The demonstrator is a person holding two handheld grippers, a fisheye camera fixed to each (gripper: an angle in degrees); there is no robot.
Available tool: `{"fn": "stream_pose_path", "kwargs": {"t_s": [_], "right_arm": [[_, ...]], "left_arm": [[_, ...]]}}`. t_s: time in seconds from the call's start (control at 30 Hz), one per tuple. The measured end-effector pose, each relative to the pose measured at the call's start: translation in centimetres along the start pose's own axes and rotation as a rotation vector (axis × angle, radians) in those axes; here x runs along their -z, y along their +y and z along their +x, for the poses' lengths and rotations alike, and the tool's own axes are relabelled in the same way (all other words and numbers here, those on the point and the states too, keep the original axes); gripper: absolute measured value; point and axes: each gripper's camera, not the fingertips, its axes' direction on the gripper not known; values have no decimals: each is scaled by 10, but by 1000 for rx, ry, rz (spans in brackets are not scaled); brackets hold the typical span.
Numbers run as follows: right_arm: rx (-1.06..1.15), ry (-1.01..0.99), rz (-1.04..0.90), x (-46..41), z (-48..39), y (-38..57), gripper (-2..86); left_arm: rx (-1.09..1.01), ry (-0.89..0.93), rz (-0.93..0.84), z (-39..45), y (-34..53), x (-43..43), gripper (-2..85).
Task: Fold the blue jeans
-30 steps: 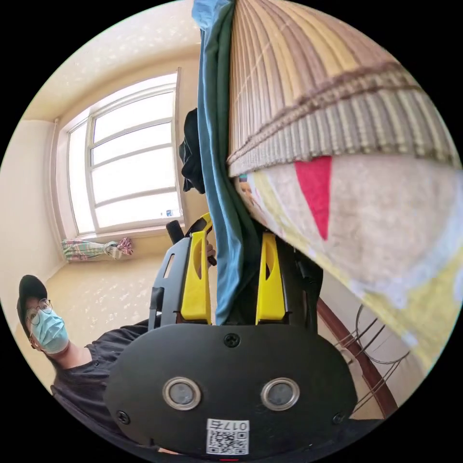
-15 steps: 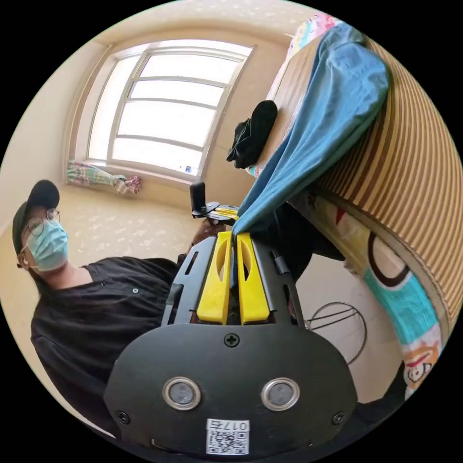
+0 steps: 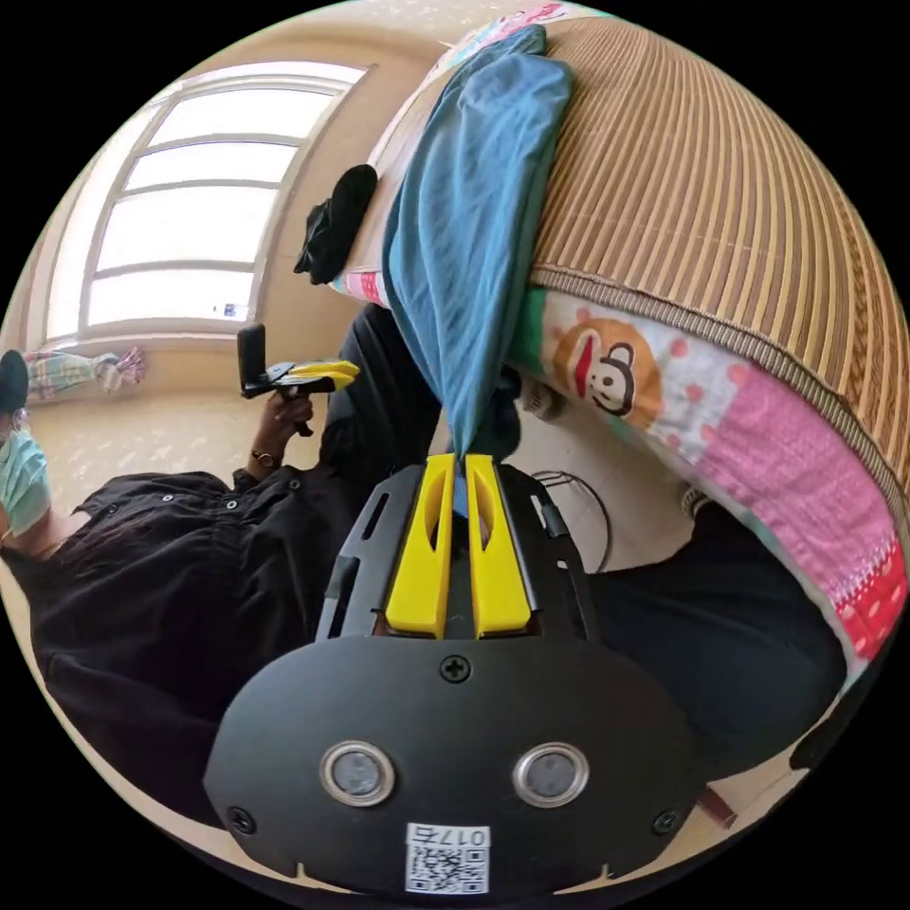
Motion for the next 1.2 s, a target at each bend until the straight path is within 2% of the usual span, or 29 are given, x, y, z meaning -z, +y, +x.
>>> {"fn": "stream_pose_path", "kwargs": {"t_s": [0.1, 0.2, 0.3, 0.47, 0.67, 0.73, 0.8, 1.0, 1.1, 1.2], "right_arm": [[17, -106, 178, 21, -1, 0, 53], [10, -45, 288, 37, -9, -8, 62], [1, 39, 314, 40, -15, -19, 73], [-18, 67, 302, 31, -11, -29, 84], [5, 67, 277, 20, -8, -38, 92], [16, 97, 273, 16, -12, -41, 95], [32, 118, 285, 12, -16, -45, 98], [6, 222, 328, 0, -29, -50, 69], [115, 158, 224, -7, -38, -47, 40], [125, 190, 208, -7, -34, -36, 39]], "left_arm": [[21, 27, 131, 0, -23, -1, 83], [28, -95, 174, 6, -39, -13, 93], [16, -49, 194, 14, -44, -27, 101], [53, -117, 253, 22, -35, -40, 87], [103, -82, 294, 22, -30, -45, 89], [48, 29, 249, 20, -34, -46, 40], [36, 104, 231, 13, -31, -41, 31], [-93, 126, 166, 3, -12, -23, 22], [-104, 168, 162, -6, -1, -12, 23], [-69, 200, 180, -17, 4, -6, 33]]}}
